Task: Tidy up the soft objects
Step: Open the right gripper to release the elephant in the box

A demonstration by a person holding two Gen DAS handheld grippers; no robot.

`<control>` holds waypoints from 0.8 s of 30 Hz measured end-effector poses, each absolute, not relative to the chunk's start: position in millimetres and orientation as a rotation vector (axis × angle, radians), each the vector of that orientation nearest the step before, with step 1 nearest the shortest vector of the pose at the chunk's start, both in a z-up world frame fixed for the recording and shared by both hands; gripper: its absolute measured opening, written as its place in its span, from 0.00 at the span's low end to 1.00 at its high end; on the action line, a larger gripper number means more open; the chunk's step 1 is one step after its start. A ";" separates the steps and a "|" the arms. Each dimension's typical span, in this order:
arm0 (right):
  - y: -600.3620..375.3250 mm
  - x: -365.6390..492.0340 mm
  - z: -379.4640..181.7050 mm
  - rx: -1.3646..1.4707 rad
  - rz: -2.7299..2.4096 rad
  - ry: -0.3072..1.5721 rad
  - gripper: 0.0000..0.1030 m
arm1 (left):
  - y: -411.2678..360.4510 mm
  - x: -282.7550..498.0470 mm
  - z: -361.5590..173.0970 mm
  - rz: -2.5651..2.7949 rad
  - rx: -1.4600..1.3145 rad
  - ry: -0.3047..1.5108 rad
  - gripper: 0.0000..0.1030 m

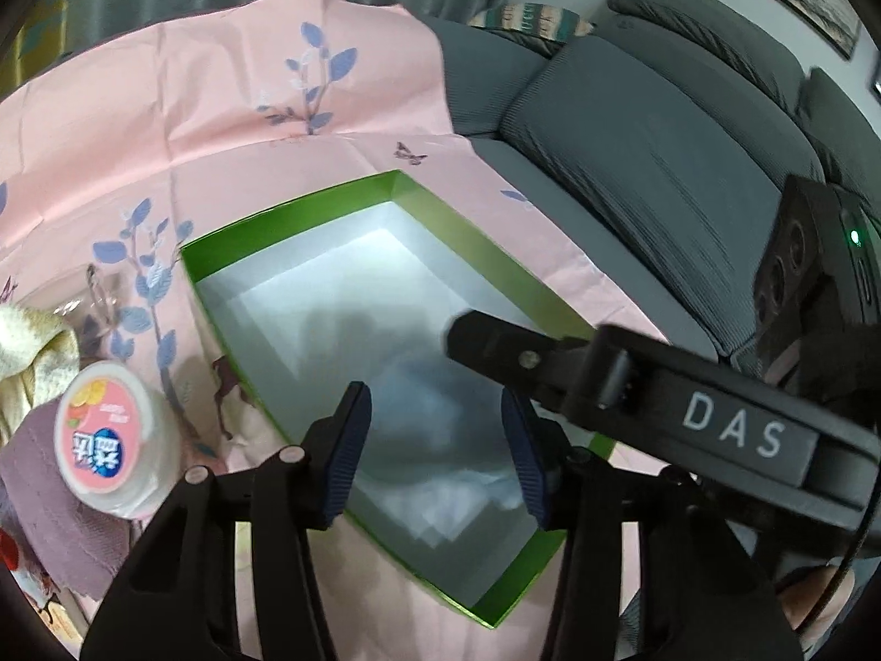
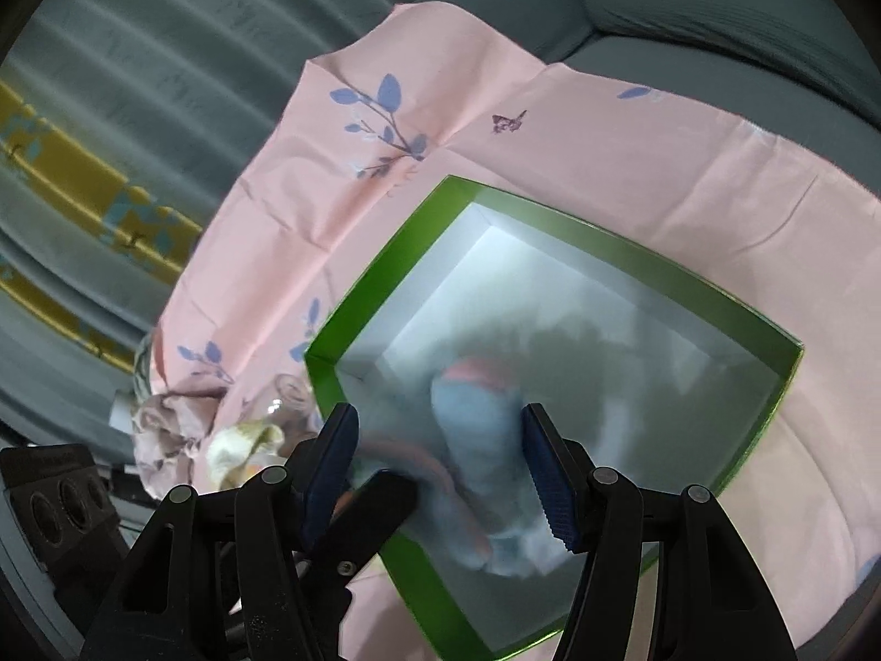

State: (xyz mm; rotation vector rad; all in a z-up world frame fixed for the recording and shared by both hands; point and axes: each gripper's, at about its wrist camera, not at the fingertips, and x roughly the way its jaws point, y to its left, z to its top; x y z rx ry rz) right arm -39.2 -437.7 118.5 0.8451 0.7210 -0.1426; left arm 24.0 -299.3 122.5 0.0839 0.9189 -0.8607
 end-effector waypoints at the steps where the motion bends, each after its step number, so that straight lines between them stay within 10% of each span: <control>1: -437.4 -39.6 119.4 0.838 -0.149 0.722 0.62 | -301.4 23.2 121.2 -0.866 0.087 0.923 0.46; 12: -443.5 -54.7 132.0 0.738 -0.320 0.667 0.62 | -286.7 26.1 132.1 -0.840 0.045 0.907 0.60; 16: -443.1 -58.8 139.8 0.686 -0.413 0.599 0.83 | -269.8 23.0 146.7 -0.777 0.073 0.847 0.72; 24: -420.9 -24.5 122.8 0.586 -0.457 0.701 0.85 | -214.9 24.4 164.5 -0.647 0.044 0.813 0.74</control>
